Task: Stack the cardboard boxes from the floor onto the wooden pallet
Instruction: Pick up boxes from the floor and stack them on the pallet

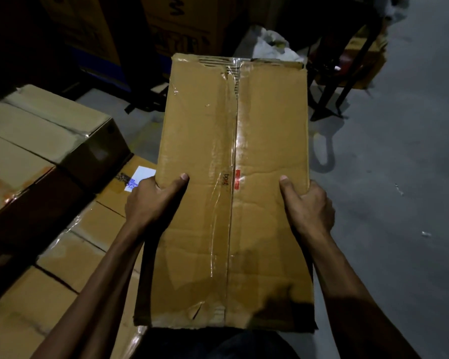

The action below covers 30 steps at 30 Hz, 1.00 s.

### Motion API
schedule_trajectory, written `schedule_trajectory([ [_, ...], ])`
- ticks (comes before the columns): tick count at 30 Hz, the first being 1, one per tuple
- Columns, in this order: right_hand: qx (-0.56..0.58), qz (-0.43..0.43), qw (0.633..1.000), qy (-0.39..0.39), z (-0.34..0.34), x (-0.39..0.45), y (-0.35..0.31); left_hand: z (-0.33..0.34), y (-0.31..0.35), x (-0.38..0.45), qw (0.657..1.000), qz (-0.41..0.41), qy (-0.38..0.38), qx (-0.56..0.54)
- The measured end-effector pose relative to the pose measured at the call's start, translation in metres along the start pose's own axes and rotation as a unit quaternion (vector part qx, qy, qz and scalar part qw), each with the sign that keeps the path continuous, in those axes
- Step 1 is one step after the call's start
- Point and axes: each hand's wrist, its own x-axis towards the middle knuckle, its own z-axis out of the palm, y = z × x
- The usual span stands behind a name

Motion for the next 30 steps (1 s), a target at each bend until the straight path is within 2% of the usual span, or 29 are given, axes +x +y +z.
schedule_trajectory([
  [6,-0.006,-0.04,0.998,-0.037,0.021,0.086,-0.046,0.009,0.031,0.061,0.999,-0.025,0.043,-0.003],
  [14,-0.022,-0.13,0.982,-0.138,0.068,0.207,-0.092,0.039,0.045,0.116,0.983,-0.119,0.139,-0.006],
  [22,-0.055,-0.24,0.939,-0.241,0.103,0.303,-0.138,0.085,0.074,0.133,0.941,-0.218,0.256,-0.048],
  [30,-0.081,-0.315,0.885,-0.335,0.144,0.319,-0.166,0.096,0.075,0.115,0.893,-0.309,0.322,-0.053],
])
